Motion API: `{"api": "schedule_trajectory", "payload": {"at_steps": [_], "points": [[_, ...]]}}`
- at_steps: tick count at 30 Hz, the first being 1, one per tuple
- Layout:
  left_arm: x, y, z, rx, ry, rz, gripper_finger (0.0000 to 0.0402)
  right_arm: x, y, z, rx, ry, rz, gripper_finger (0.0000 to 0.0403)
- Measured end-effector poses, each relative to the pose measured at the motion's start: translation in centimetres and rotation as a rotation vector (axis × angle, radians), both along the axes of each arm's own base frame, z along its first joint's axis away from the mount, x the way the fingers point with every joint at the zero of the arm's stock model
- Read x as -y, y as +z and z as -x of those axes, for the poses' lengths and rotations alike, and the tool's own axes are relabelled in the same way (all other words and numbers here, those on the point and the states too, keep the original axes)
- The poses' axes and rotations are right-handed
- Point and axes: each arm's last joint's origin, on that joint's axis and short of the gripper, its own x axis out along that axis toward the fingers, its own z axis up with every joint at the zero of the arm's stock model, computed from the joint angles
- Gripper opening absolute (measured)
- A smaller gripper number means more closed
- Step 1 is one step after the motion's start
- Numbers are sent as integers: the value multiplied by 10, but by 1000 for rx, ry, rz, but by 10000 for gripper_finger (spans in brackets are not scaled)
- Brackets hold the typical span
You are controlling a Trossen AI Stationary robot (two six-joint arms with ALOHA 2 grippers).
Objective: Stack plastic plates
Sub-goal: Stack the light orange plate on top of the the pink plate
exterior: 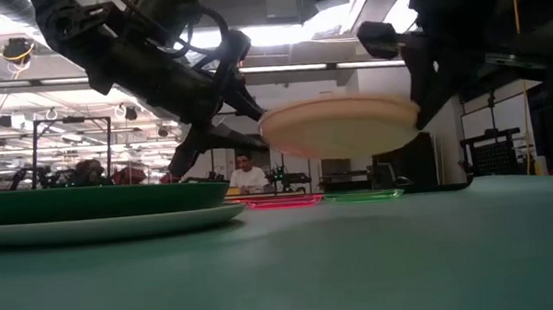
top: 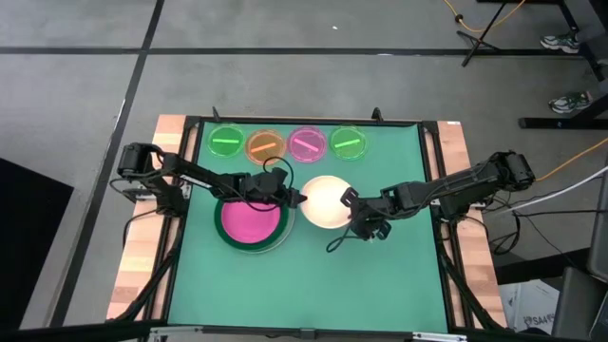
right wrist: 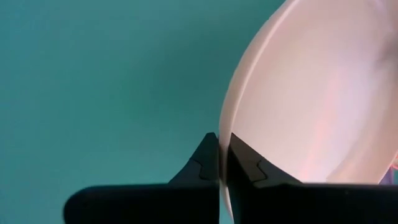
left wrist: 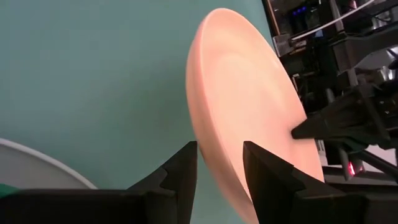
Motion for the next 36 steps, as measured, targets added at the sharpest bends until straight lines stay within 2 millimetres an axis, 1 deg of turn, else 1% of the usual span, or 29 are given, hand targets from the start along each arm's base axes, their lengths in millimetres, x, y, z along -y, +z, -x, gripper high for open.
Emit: {"api": "schedule_trajectory", "payload": {"at_steps": [7, 26, 36], "points": [[0, 0, 0, -1, -17, 9, 123, -1, 2, -4, 46, 2, -14, 0], [0, 0, 0, 3, -19, 11, 122, -1, 3, -4, 52, 0, -11, 1], [0, 0, 0, 3, -12, 10, 87, -1, 3, -4, 51, 2, -14, 1]]}}
